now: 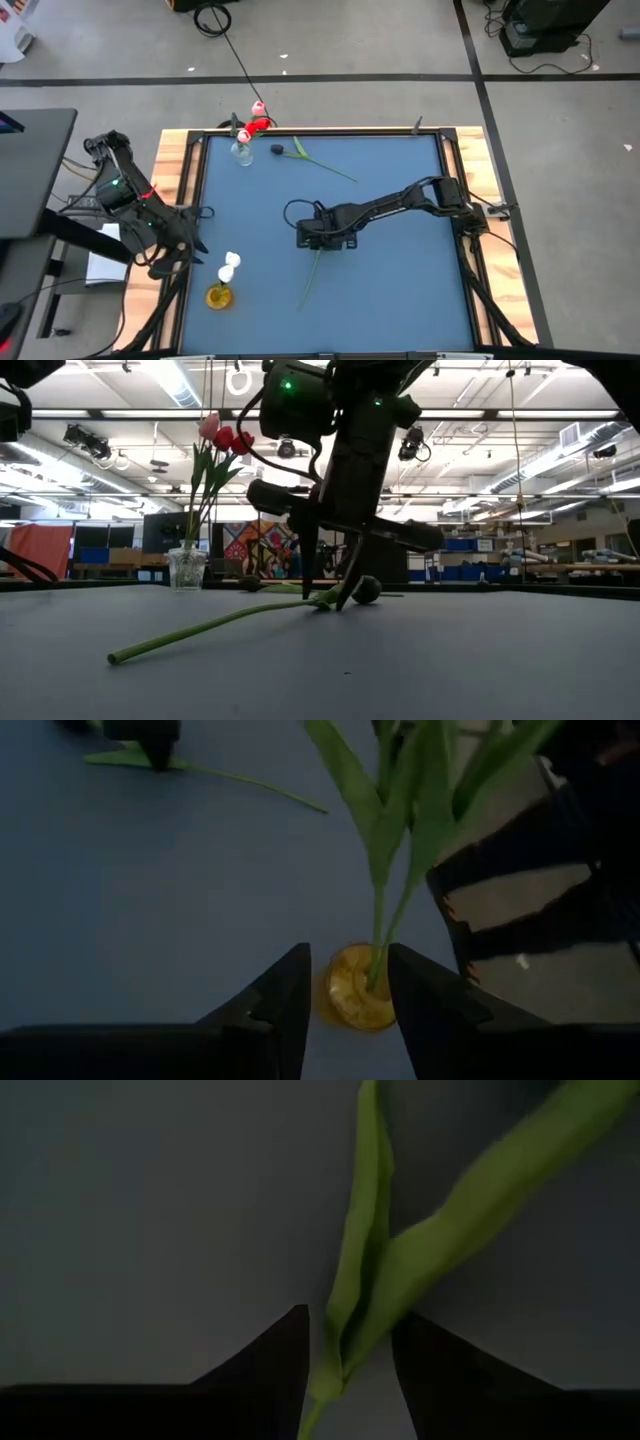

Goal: Sort flowers into vase by color
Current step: Put the black flower into the yellow vase

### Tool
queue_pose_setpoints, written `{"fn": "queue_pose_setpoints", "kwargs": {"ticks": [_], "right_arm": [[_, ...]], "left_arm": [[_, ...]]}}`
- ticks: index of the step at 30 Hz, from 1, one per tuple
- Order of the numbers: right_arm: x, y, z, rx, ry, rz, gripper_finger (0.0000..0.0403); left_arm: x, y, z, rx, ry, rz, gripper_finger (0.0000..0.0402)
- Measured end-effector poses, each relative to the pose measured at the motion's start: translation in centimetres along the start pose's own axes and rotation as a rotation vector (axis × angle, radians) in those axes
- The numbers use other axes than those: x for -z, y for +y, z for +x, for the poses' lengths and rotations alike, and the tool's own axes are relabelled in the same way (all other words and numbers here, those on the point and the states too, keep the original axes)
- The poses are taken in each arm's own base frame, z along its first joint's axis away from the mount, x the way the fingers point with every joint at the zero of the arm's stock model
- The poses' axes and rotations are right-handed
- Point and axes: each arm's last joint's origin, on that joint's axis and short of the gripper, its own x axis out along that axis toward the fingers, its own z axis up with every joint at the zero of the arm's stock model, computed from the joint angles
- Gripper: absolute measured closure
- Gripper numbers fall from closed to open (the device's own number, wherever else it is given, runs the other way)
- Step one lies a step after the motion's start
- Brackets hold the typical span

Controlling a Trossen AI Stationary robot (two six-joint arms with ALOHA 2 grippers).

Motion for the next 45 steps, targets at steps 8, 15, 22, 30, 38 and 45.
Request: {"fn": "queue_pose_setpoints", "kwargs": {"ticks": [8, 15, 22, 30, 38, 45], "right_arm": [[-0.9, 0.0, 0.2, 0.006, -0.026, -0.060, 0.0295], [-1.2, 0.3, 0.2, -0.018, -0.055, -0.119, 0.0390], [-0.9, 2.6, -1.0, -0.274, -0.056, -0.263, 0.0385], [-0.3, 6.1, -3.3, -0.682, -0.097, -0.368, 0.0396], [-0.1, 7.6, -4.9, -0.899, -0.192, -0.501, 0.0396], [0.0, 8.4, -6.3, -1.054, -0.305, -0.626, 0.0397]], "left_arm": [[-0.2, 0.2, 0.0, -0.070, -0.064, -0.063, 0.0263], [-0.3, 0.3, 0.0, -0.121, -0.115, -0.077, 0.0263], [-0.7, 0.4, -0.1, -0.175, -0.220, -0.208, 0.0263], [-0.9, 0.4, -0.3, -0.151, -0.263, -0.257, 0.0263], [-1.1, 1.4, -1.1, -0.192, -0.345, -0.317, 0.0263], [-1.3, 2.1, -1.6, -0.226, -0.396, -0.367, 0.0263]]}}
